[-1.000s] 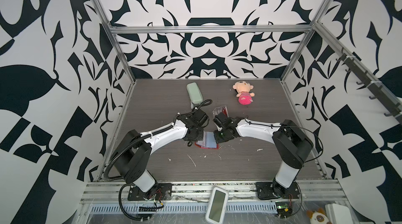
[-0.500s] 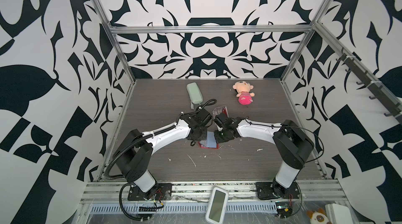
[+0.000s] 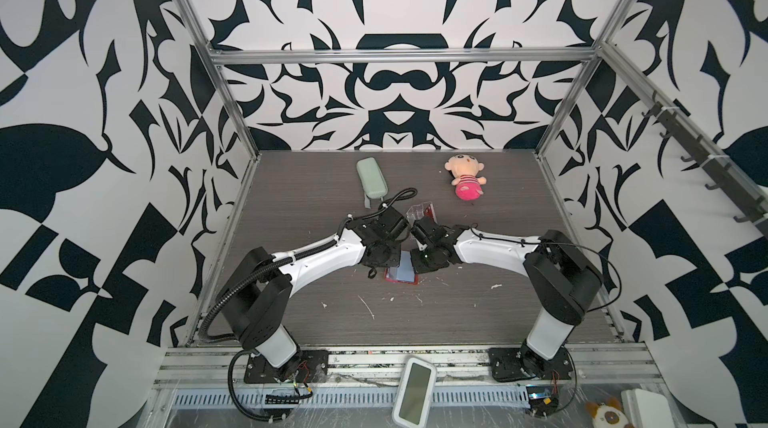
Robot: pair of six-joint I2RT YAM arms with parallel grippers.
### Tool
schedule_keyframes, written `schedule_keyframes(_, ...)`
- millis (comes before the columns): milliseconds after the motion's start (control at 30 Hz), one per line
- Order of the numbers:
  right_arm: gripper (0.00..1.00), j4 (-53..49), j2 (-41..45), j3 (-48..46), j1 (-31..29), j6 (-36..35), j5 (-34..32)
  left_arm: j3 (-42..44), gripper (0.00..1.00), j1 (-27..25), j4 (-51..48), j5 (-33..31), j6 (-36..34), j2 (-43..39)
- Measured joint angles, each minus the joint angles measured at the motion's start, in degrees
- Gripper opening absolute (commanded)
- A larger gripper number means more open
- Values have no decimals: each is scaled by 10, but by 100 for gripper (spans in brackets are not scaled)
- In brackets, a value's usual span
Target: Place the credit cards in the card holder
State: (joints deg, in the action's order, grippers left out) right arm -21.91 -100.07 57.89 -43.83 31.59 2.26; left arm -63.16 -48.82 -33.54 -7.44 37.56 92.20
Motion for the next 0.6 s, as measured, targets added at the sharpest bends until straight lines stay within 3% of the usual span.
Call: schedule_keyframes(600,0,5,27,-23,6,12,-14,37,15,-1,112,84,27,-9)
